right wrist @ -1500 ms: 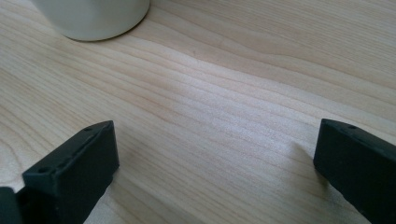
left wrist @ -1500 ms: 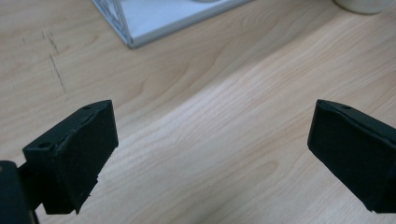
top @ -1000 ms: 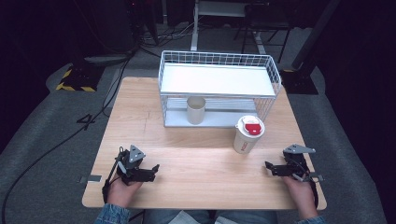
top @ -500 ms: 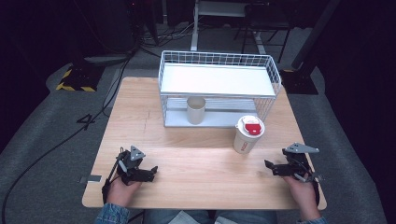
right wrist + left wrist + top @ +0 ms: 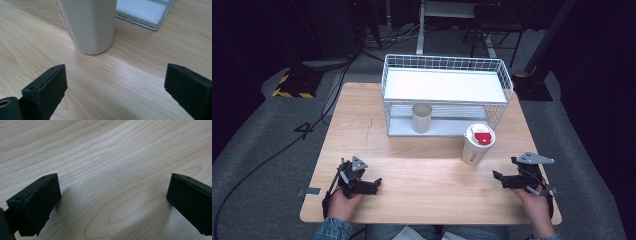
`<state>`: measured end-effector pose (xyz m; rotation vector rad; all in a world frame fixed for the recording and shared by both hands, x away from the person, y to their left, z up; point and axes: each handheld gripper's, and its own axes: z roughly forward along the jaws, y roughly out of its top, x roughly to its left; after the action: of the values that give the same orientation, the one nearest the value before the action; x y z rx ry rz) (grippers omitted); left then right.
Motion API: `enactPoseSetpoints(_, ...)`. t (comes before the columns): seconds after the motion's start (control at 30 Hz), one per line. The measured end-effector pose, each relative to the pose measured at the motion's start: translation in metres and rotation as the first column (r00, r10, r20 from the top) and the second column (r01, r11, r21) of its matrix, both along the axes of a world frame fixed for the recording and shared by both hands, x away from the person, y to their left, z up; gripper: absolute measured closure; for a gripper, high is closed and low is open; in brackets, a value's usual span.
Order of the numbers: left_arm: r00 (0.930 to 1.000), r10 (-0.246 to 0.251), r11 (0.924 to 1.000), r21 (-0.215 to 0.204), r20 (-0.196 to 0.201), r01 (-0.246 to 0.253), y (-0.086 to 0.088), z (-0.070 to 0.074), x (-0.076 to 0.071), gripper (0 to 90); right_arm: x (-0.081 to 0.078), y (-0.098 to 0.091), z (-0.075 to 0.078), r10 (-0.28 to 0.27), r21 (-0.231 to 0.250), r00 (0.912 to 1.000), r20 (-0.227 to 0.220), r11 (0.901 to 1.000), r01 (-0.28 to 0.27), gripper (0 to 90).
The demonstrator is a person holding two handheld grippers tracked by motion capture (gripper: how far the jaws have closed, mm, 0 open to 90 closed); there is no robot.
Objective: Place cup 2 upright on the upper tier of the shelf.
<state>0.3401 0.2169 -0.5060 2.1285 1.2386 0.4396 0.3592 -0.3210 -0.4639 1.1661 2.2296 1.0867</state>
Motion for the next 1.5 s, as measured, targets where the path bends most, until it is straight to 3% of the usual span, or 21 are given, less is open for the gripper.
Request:
enactPoseSetpoints(0.3,1.0000,0.008,1.0000,-0.003,0.000,-0.008,-0.001,0.000,0.002,0.0,0.000,0.007,0.007,0.027,0.041,0.9993,0.027,0.9988,-0.028,4.7)
enactPoseSetpoints(0.57,0.9998,0.018,0.9998,-0.006,0.000,-0.018,-0.001,0.000,0.001,0.1,0.011,0.021,0.012,0.073,0.071,0.9958,0.054,0.9945,-0.077,4.7)
enactPoseSetpoints(0.7,0.9998,0.022,0.9997,-0.009,-0.001,-0.022,-0.001,0.000,0.001,0.1,0.017,0.028,0.011,0.062,0.067,0.9950,0.078,0.9955,-0.067,4.7)
enactPoseSetpoints(1.0,0.9998,0.022,0.9997,-0.004,0.001,-0.022,-0.001,0.000,0.002,0.1,0.033,0.044,0.007,0.059,0.135,0.9923,0.109,0.9880,-0.074,4.9)
enactPoseSetpoints(1.2,0.9996,0.028,0.9996,-0.007,-0.001,-0.028,-0.002,0.000,0.002,0.1,0.043,0.056,0.003,0.063,0.149,0.9899,0.127,0.9854,-0.081,4.8)
enactPoseSetpoints(1.37,0.9996,0.030,0.9995,-0.007,0.000,-0.030,-0.002,0.000,0.001,0.2,0.052,0.067,-0.003,0.031,0.177,0.9914,0.127,0.9827,-0.053,4.8)
enactPoseSetpoints(1.5,0.9996,0.027,0.9996,-0.003,0.001,-0.027,-0.002,0.000,0.002,0.3,0.056,0.075,-0.005,-0.001,0.178,0.9873,0.159,0.9837,-0.028,5.0)
